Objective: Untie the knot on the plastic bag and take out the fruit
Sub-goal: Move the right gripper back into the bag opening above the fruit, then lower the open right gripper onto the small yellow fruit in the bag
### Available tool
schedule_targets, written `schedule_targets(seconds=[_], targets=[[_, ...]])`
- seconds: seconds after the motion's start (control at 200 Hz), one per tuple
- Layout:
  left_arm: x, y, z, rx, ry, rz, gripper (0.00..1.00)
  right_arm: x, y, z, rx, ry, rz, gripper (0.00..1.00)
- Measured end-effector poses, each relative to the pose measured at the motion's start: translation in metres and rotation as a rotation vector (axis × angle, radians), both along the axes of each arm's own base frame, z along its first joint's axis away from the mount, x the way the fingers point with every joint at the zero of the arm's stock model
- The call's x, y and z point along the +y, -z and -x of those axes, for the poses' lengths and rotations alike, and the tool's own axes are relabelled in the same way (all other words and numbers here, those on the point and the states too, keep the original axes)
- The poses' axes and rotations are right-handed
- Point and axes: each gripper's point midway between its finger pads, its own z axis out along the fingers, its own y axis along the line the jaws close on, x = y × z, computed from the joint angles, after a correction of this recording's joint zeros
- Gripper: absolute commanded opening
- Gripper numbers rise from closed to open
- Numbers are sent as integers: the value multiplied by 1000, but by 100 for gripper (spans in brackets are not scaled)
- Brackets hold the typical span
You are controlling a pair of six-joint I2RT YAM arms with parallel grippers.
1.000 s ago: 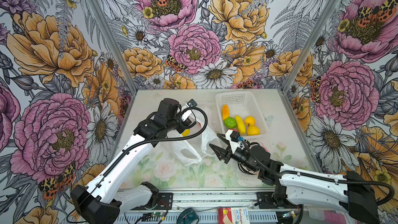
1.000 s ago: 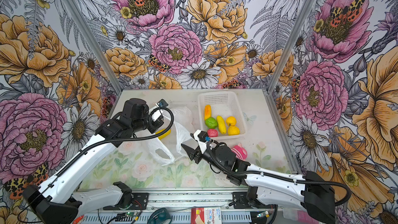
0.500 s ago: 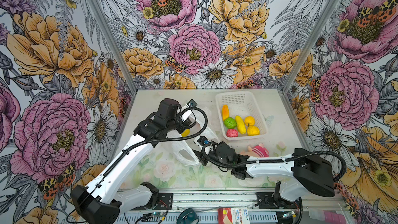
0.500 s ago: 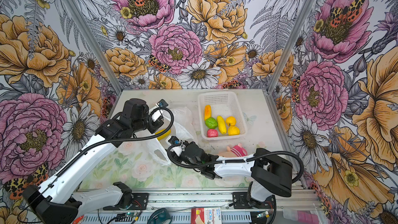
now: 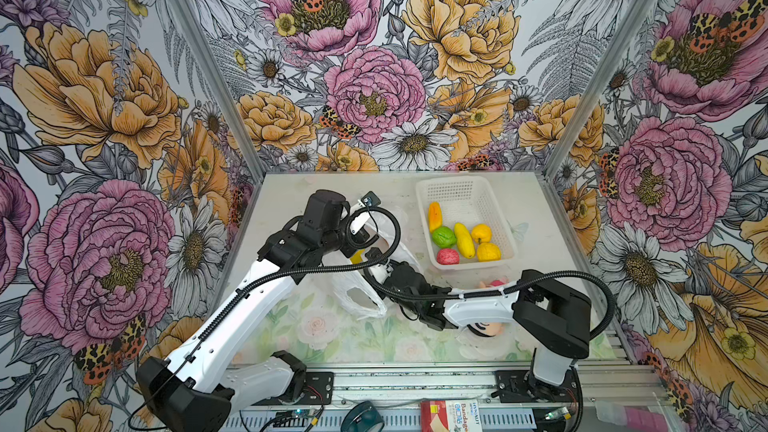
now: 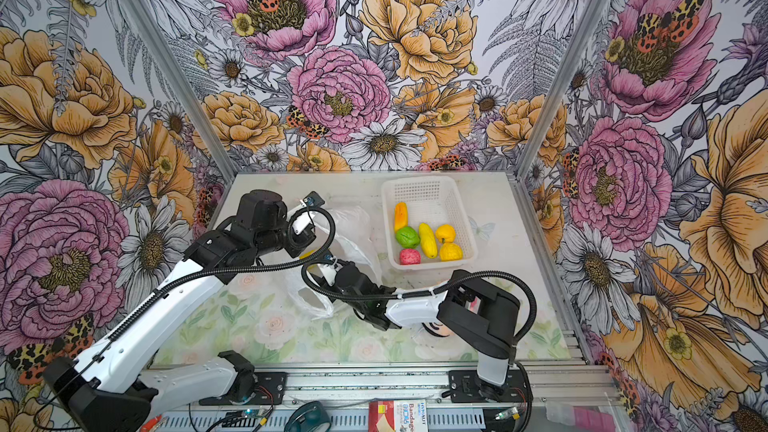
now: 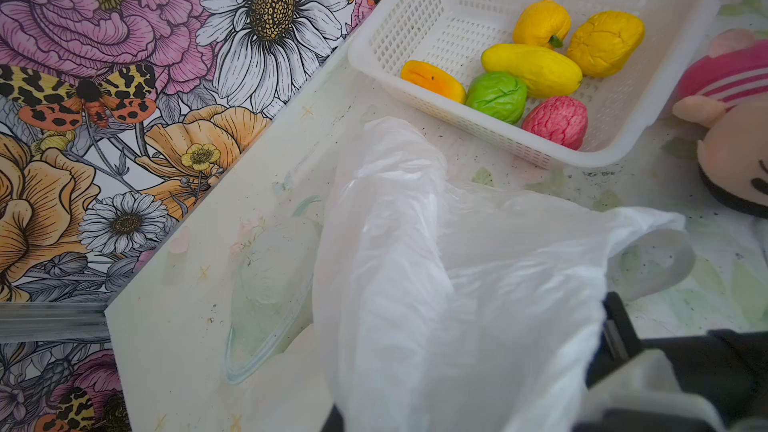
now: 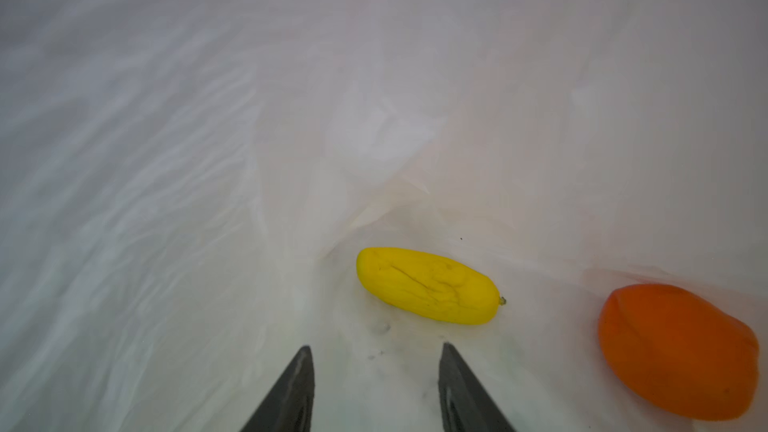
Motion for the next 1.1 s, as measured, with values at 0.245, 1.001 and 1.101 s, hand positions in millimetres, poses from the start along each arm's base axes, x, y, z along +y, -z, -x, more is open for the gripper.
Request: schedule_targets(seconds=[0.245, 1.001, 1.101], targets=[[0, -1, 0, -2, 0, 2, 0, 13, 34, -29, 156, 134, -19, 73], [-1, -5, 4, -9, 13, 15, 0, 45, 75, -87, 606, 426, -529, 97], [-1, -5, 4, -8, 13, 15, 0, 43, 80, -94, 626, 452, -537, 89]])
